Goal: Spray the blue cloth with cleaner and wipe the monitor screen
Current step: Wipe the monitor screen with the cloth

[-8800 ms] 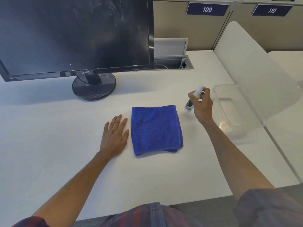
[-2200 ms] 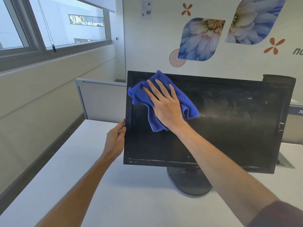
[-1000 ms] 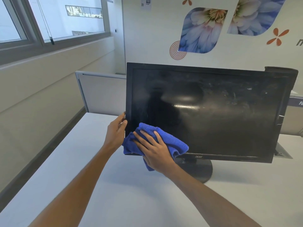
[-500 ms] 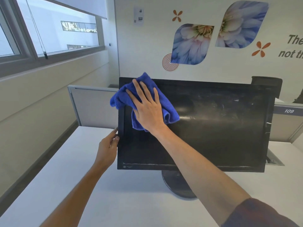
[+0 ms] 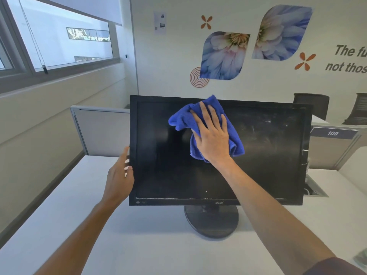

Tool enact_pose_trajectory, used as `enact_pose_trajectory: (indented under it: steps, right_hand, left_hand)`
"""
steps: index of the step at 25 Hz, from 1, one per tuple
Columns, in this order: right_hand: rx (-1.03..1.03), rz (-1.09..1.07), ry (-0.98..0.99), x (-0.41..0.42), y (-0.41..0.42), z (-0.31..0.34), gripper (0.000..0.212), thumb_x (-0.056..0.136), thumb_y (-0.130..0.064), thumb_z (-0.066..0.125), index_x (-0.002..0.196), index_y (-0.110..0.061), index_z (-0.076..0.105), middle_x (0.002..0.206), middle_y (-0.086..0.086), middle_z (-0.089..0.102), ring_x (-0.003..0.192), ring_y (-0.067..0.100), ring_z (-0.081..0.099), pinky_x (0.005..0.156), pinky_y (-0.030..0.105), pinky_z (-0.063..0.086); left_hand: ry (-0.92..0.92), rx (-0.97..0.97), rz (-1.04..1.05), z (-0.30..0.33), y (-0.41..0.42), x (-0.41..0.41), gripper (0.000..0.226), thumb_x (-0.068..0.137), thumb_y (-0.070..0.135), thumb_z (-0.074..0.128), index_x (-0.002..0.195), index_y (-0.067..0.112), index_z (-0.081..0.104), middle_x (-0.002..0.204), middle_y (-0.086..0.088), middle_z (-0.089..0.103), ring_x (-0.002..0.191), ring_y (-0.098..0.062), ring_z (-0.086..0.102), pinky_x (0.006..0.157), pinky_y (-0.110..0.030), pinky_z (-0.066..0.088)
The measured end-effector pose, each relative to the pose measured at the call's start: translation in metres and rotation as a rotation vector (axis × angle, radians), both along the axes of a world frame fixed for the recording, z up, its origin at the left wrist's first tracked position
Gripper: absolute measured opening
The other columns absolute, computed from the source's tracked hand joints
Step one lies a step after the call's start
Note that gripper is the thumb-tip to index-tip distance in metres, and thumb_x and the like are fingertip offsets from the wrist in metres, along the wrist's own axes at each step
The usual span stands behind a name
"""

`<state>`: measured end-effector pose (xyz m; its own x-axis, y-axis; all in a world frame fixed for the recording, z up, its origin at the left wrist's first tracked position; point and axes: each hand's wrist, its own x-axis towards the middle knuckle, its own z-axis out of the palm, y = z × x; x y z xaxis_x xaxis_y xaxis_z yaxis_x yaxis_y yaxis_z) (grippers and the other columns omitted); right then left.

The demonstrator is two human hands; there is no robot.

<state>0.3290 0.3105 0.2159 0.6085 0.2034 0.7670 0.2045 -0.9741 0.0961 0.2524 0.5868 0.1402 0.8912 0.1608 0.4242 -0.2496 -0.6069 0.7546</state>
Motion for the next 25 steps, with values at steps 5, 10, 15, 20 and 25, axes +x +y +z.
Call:
enact_pose_trajectory:
  steps: [5,10,15,20,25]
  right_hand:
    - [0.080,-0.132,0.019,-0.018,-0.084,-0.017,0.055,0.100,-0.035,0.038,0.154,-0.029,0.029,0.163,0.001,0.022,0.150,0.023,0.018,0.118,0.052,0.021]
    - [0.380,-0.283,0.080,-0.020,-0.150,-0.017,0.055,0.102,-0.040,0.036,0.154,-0.024,0.026,0.165,0.005,0.014,0.151,0.030,0.013,0.117,0.060,0.020]
    - [0.350,-0.253,0.050,-0.007,-0.118,-0.005,0.055,0.101,-0.039,0.037,0.153,-0.026,0.027,0.164,0.006,0.016,0.150,0.032,0.014,0.116,0.061,0.019]
    - [0.007,0.011,0.037,-0.022,-0.051,-0.026,0.059,0.093,-0.033,0.047,0.150,-0.028,0.036,0.163,0.002,0.022,0.150,0.029,0.019,0.117,0.056,0.016]
    - [-0.338,0.305,0.119,-0.055,-0.056,-0.086,0.062,0.088,-0.026,0.047,0.149,-0.030,0.038,0.162,-0.002,0.023,0.150,0.025,0.020,0.119,0.051,0.016]
  left_hand:
    - [-0.095,0.224,0.001,0.007,-0.009,-0.001,0.079,0.090,-0.007,0.047,0.153,0.025,0.012,0.151,-0.013,0.037,0.095,-0.030,0.061,0.069,-0.028,0.052]
    - [-0.144,0.596,0.096,0.003,-0.010,0.002,0.074,0.087,0.007,0.048,0.153,0.023,0.019,0.162,-0.012,0.003,0.142,-0.041,0.027,0.089,-0.047,0.053]
    - [-0.146,0.843,0.162,0.009,-0.027,0.006,0.070,0.092,0.054,0.029,0.154,0.023,0.017,0.164,-0.007,-0.001,0.150,-0.032,0.002,0.116,-0.061,0.005]
    - [-0.113,0.865,0.155,0.008,-0.038,0.016,0.073,0.092,0.061,0.021,0.154,0.024,0.012,0.164,-0.004,0.002,0.150,-0.026,0.003,0.117,-0.061,0.006]
    - [-0.132,0.830,0.135,0.008,-0.037,0.016,0.073,0.091,0.060,0.024,0.154,0.026,0.011,0.164,-0.001,0.001,0.150,-0.023,0.005,0.117,-0.058,0.005]
